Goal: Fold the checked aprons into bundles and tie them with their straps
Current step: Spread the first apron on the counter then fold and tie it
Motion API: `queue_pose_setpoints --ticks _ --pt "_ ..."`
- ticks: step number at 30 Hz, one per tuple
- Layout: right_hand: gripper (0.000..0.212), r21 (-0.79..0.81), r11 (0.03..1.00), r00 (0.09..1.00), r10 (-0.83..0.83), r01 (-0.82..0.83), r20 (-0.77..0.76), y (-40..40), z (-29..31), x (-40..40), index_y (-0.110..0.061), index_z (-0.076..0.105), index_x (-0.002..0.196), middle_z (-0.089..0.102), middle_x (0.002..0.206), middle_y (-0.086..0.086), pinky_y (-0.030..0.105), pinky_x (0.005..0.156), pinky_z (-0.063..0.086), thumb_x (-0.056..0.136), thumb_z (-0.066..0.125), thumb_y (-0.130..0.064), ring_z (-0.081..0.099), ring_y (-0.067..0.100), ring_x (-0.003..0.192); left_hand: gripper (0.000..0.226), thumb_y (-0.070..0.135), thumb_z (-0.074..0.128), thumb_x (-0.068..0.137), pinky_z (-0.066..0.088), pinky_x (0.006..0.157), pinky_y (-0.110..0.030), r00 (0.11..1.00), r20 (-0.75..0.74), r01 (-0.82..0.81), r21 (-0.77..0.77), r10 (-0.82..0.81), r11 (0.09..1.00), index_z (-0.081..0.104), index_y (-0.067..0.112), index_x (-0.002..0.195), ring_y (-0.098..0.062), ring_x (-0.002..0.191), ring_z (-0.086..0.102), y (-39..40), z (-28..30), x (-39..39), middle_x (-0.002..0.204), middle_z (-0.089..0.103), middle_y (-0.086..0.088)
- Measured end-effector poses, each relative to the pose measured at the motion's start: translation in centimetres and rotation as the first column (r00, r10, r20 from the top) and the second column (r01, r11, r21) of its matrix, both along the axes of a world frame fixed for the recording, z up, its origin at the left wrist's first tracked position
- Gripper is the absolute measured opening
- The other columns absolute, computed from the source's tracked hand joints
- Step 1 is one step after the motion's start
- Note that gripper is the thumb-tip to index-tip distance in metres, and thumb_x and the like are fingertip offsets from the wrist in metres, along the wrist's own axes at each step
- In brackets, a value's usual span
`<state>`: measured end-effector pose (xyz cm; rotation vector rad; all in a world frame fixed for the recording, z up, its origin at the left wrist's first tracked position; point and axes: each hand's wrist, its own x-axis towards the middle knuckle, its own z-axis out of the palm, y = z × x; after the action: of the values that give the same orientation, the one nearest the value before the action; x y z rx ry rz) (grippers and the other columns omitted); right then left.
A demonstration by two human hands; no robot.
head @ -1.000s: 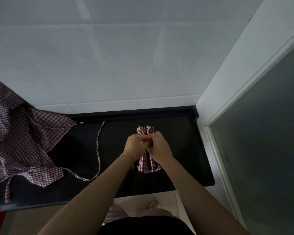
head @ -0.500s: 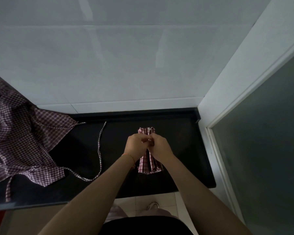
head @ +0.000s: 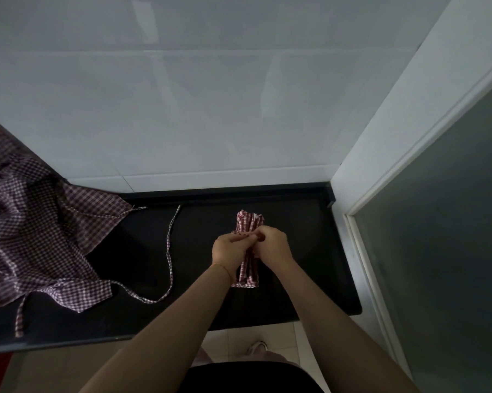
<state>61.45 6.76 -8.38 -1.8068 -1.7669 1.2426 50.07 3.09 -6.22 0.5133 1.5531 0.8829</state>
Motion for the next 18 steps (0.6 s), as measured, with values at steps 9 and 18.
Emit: queue_pose_setpoints --ticks 9,18 --pt "0.021 -0.024 0.999 0.998 0.048 -0.049 -0.033 -0.4 0.0 1.7 -0.012 0.069 0.115 0.069 0.106 0.003 0.024 0.077 0.057 0.099 0.055 -0.013 0.066 0.009 0.088 0.009 0.019 0.076 0.084 0.053 0.097 -0.045 0.989 0.102 -0.102 -0.028 0.105 0.994 0.079 0.019 0.092 -0.022 0.100 0.071 0.2 -1.9 -1.4 0.098 0.077 -0.001" --pt "0.005 -0.395 0.878 0.921 -0.355 0.270 -0.161 -0.3 -0.5 1.0 -0.017 0.063 0.099 0.065 0.108 0.007 0.036 0.085 0.056 0.097 0.059 -0.019 0.066 0.019 0.095 0.014 0.018 0.076 0.084 0.055 0.094 -0.043 0.972 0.158 -0.159 -0.098 0.173 0.982 0.077 0.016 0.098 -0.022 0.096 0.072 0.7 -2.3 -1.2 0.098 0.076 -0.003"
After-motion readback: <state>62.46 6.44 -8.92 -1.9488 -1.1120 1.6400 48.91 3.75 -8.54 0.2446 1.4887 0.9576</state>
